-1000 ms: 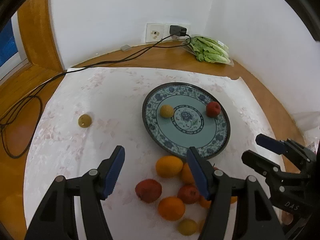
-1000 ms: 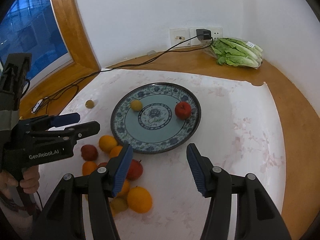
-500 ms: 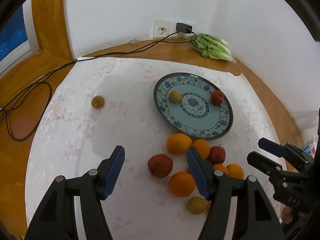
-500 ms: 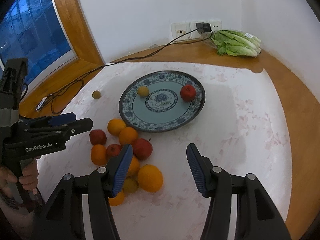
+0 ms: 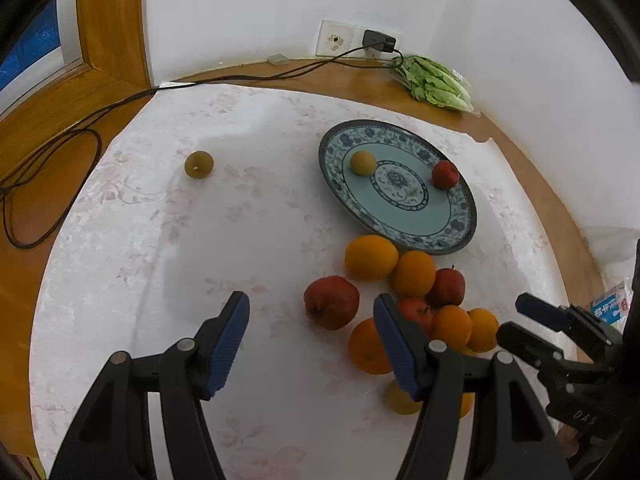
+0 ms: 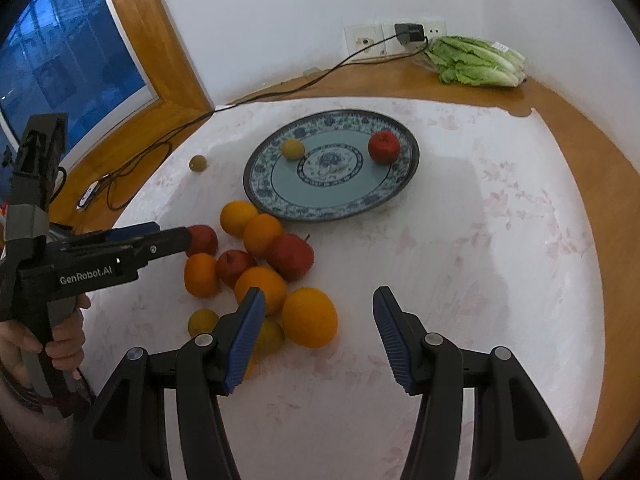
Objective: Organize fruits
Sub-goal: 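Withdraw both open tools from the plate back toward the fruit pile, then close the left tool on a red apple while the right tool approaches a large orange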
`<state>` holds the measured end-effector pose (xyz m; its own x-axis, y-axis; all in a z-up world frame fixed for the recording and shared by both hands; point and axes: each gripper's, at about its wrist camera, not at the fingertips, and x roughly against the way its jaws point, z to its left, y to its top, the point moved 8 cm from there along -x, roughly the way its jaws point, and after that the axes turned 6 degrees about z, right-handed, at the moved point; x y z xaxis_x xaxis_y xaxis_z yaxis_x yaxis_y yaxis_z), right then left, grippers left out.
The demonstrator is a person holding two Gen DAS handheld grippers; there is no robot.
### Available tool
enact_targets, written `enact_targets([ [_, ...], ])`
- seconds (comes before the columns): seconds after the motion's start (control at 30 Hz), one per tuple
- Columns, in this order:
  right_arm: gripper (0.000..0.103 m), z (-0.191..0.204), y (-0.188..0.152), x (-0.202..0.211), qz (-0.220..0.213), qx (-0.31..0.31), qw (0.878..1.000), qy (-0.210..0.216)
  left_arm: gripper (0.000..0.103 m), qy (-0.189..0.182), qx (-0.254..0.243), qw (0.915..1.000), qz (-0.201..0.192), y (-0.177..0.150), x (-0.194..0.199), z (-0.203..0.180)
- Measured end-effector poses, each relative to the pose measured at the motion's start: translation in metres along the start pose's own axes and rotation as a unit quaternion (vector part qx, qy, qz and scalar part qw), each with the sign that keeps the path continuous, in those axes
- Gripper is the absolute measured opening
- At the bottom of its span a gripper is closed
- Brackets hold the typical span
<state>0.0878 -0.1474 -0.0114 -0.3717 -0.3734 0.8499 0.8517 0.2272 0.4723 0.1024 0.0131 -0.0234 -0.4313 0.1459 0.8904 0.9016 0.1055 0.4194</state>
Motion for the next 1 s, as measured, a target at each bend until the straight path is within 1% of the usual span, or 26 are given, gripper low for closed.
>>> enact_targets([
  [0.23, 0.057, 0.000, -0.007, -0.004, 0.010, -0.004, 1.000, 0.011, 0.067, -0.009, 0.007, 0.9999, 0.004, -0.001, -0.007, 0.001],
  [0.33, 0.057, 0.002, -0.009, -0.007, 0.014, -0.002, 1.000, 0.014, 0.064, -0.014, 0.009, 0.9998, 0.006, -0.003, -0.009, 0.000],
  [0.63, 0.057, 0.004, -0.014, -0.014, 0.020, -0.001, 1.000, 0.020, 0.060, -0.023, 0.016, 0.9996, 0.000, -0.002, -0.011, 0.001],
  [0.77, 0.052, 0.001, -0.014, -0.017, 0.023, -0.005, 1.000, 0.021, 0.059, -0.031, 0.023, 0.9992, 0.002, 0.000, -0.014, 0.001],
  [0.93, 0.046, -0.001, -0.014, -0.018, 0.021, -0.010, 0.999, 0.026, 0.049, -0.045, 0.025, 0.9986, 0.003, 0.000, -0.015, -0.001],
  [1.0, 0.043, -0.001, -0.013, -0.018, 0.019, -0.009, 0.999, 0.027, 0.047, -0.050, 0.024, 0.9985, 0.002, 0.000, -0.015, -0.002],
])
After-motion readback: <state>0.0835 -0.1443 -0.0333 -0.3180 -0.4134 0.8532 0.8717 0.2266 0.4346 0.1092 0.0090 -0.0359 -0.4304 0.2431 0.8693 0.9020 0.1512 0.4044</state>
